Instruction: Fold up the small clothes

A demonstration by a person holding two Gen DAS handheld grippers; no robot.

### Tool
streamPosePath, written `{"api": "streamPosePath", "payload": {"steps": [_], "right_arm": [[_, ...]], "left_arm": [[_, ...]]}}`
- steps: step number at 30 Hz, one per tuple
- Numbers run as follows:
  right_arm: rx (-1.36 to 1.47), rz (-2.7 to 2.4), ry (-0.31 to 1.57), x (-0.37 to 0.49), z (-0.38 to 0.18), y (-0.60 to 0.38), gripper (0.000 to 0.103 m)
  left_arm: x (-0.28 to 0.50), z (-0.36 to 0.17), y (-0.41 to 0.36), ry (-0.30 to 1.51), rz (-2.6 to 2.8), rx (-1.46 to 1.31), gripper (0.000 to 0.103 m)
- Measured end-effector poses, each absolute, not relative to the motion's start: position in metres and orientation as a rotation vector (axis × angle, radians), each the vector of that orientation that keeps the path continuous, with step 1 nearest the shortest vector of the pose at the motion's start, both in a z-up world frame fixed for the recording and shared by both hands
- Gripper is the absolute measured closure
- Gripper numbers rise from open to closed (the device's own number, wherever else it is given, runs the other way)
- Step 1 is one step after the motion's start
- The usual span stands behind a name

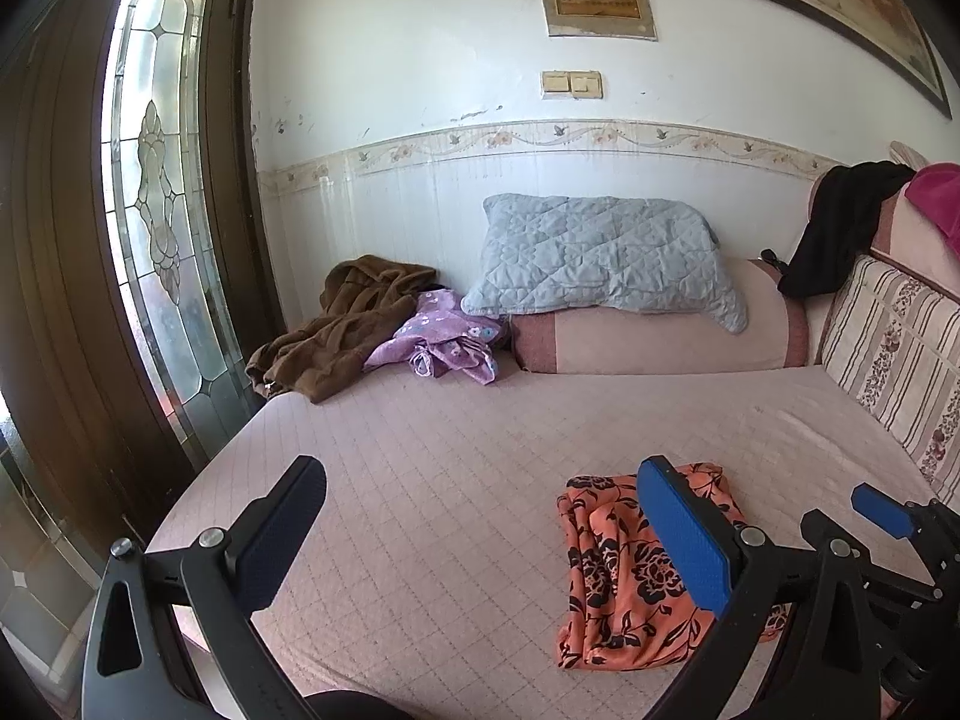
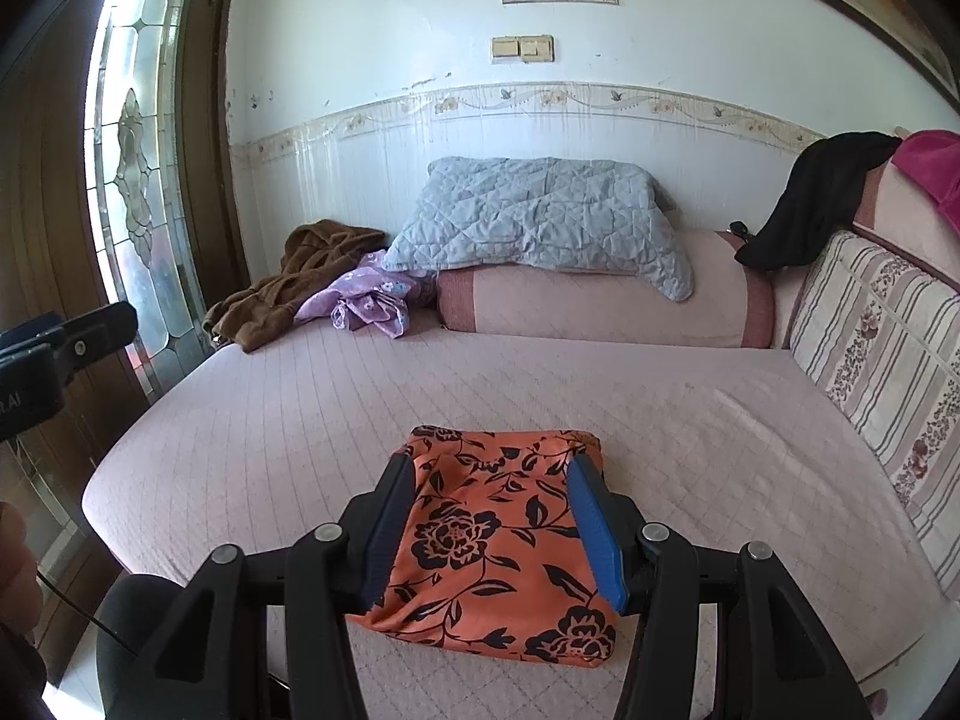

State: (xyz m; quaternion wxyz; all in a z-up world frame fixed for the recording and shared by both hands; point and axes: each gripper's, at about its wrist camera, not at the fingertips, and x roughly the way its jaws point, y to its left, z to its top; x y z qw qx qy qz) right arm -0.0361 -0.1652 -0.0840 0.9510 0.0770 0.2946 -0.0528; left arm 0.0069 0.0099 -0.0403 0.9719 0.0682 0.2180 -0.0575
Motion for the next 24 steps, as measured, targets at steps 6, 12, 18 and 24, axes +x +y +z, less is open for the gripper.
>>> {"api": "streamPosePath", "payload": {"steps": [6,12,18,24], "right_arm": [[0.157,-0.109,0.595,-0.0366,-0.0838,-0.1657,0.046],[0.148,-0.109,0.591,-0.0416,-0.0816,-0.1639,0.046],[0.143,-0.110,0.590,-0.0429,-0.0813,-0.1629,0.046],[0.137,-0.102,0.597,-0.0397,-0.0811,-0.1606,0.046]], "left_arm": [[0.0049,-0.0399,0.0102,0.440,-0.114,0.132,0.000],[0.0007,-0.0366,0.0117,0.440,-0.129,0.120,0.000],[0.0006,-0.0360,0.0139,0.437,-0.130,0.116,0.000],[0.0053,-0.0390,0.0141,0.444,-0.127,0.119,0.000]]}}
